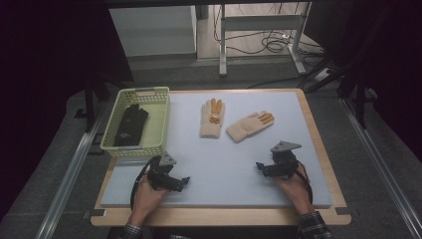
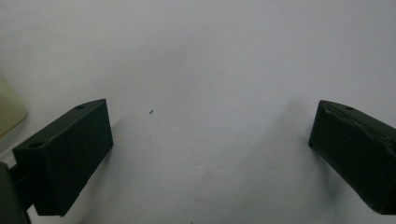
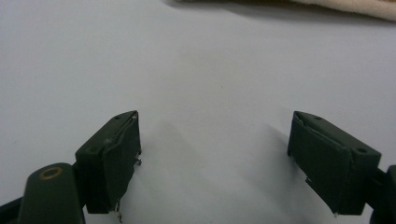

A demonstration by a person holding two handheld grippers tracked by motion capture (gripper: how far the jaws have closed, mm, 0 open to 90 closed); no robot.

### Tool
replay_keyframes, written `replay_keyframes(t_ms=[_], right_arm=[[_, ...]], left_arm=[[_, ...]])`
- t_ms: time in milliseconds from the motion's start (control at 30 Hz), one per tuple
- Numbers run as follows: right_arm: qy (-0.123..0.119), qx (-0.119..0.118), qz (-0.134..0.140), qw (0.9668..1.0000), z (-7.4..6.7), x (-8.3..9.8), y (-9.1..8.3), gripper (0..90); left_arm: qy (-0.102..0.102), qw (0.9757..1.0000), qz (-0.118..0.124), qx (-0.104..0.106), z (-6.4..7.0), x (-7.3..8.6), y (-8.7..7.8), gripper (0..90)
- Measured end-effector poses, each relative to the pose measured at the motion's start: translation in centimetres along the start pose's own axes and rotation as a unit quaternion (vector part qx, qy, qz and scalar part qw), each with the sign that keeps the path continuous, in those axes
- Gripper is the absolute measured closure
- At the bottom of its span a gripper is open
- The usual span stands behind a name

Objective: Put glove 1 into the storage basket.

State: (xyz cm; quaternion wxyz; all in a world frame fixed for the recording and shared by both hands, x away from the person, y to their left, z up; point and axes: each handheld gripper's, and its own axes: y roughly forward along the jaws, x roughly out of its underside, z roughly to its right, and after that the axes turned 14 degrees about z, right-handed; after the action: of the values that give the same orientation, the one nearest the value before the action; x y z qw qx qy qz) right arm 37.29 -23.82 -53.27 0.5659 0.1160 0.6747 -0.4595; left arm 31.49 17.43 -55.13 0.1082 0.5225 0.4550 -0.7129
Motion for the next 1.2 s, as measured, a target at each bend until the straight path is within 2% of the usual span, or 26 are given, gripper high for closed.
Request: replay_keyframes(t_ms=[667,867,1000,1033,1200], right_arm=[[0.002,-0.001,-0.001,1.0000,0.0,0.0,0.0,17.2],[0.018,0.009,0.000,0.9998,0.1,-0.3,0.2,17.7],[0.028,0.010,0.003,0.9996,0.4,-1.3,1.2,18.4],[0.030,0.010,0.003,0.9995,0.5,-1.7,1.7,21.0],[0.040,0.014,0.012,0.9990,1.3,-4.8,4.2,28.2]], left_arm=[[-0.001,1.0000,0.002,-0.001,0.0,0.1,0.0,0.0],[-0.002,1.0000,0.002,-0.001,0.0,0.1,0.0,0.1],[-0.002,1.0000,0.002,-0.001,0.0,0.1,0.0,0.1],[-0.003,1.0000,0.002,-0.001,0.0,0.1,0.0,0.1],[-0.003,1.0000,0.002,-0.001,0.0,0.1,0.0,0.2]])
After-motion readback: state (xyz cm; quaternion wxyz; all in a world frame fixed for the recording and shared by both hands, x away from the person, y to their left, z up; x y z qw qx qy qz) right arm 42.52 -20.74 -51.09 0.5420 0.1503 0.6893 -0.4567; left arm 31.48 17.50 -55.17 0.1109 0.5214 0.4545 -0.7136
